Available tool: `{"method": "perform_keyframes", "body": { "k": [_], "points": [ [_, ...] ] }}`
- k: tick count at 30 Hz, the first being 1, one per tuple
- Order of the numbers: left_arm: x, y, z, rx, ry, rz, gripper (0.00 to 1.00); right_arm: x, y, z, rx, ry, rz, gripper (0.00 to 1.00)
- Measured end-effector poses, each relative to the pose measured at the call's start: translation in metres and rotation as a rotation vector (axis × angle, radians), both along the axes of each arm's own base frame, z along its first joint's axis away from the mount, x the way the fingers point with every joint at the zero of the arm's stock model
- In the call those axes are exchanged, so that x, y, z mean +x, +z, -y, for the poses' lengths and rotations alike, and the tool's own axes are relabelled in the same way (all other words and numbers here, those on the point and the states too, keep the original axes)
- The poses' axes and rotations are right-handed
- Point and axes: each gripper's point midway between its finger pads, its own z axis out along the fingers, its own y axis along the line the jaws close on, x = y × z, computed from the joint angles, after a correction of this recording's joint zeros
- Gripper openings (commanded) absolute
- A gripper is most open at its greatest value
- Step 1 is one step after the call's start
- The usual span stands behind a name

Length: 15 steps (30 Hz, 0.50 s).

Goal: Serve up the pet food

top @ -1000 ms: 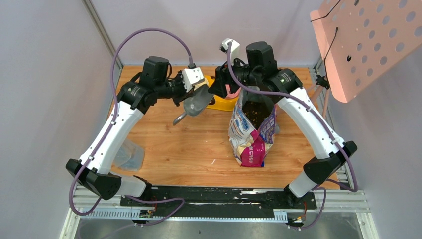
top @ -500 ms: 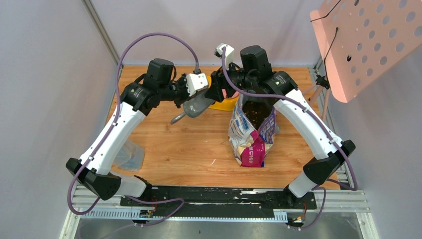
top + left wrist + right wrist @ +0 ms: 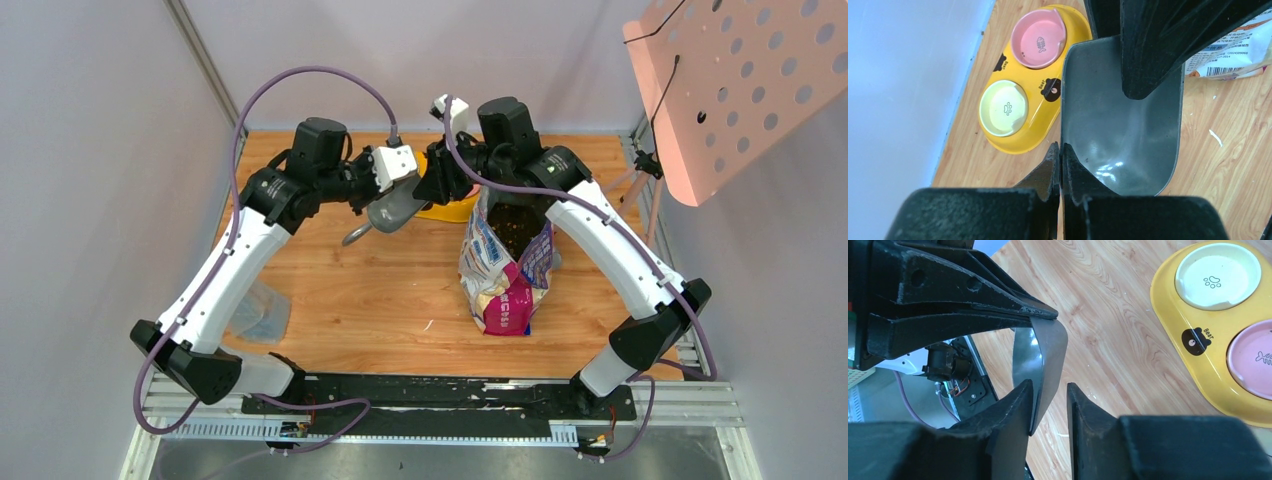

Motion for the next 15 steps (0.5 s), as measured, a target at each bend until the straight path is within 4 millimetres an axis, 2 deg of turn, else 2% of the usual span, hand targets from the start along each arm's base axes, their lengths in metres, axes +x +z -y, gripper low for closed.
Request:
{"method": "perform_keyframes", "body": {
  "k": [2, 3, 4, 5, 6, 8, 10, 15],
  "points": [
    [0.000, -0.001, 0.000, 0.001, 0.000, -0.002, 0.00, -0.001, 0.000, -0.001, 0.002, 0.001, -0.004, 0.04],
    [0.000, -0.002, 0.000, 0.001, 0.000, -0.003, 0.01, -0.002, 0.000, -0.002, 0.004, 0.003, -0.007, 0.00],
    [0.000, -0.002, 0.000, 0.000, 0.000, -0.005, 0.07, -0.001, -0.001, -0.002, 0.000, -0.007, -0.009, 0.00],
    [-0.001, -0.002, 0.000, -0.004, 0.002, -0.009, 0.28, 0.002, -0.004, 0.000, -0.010, -0.029, -0.011, 0.00],
    [-0.002, 0.000, 0.000, -0.012, 0.008, -0.007, 0.54, 0.004, -0.007, 0.000, -0.015, -0.035, -0.016, 0.00],
    [-0.002, 0.003, -0.001, -0.022, 0.015, 0.005, 0.80, 0.007, -0.012, 0.001, -0.018, -0.039, -0.030, 0.00],
    [0.001, 0.007, -0.002, -0.040, 0.047, 0.010, 0.87, 0.008, -0.014, 0.001, -0.022, -0.038, -0.035, 0.00],
    [0.013, 0.011, -0.016, -0.113, 0.199, -0.023, 0.92, 0.009, -0.014, 0.002, -0.019, -0.038, -0.037, 0.00]
  ]
}}
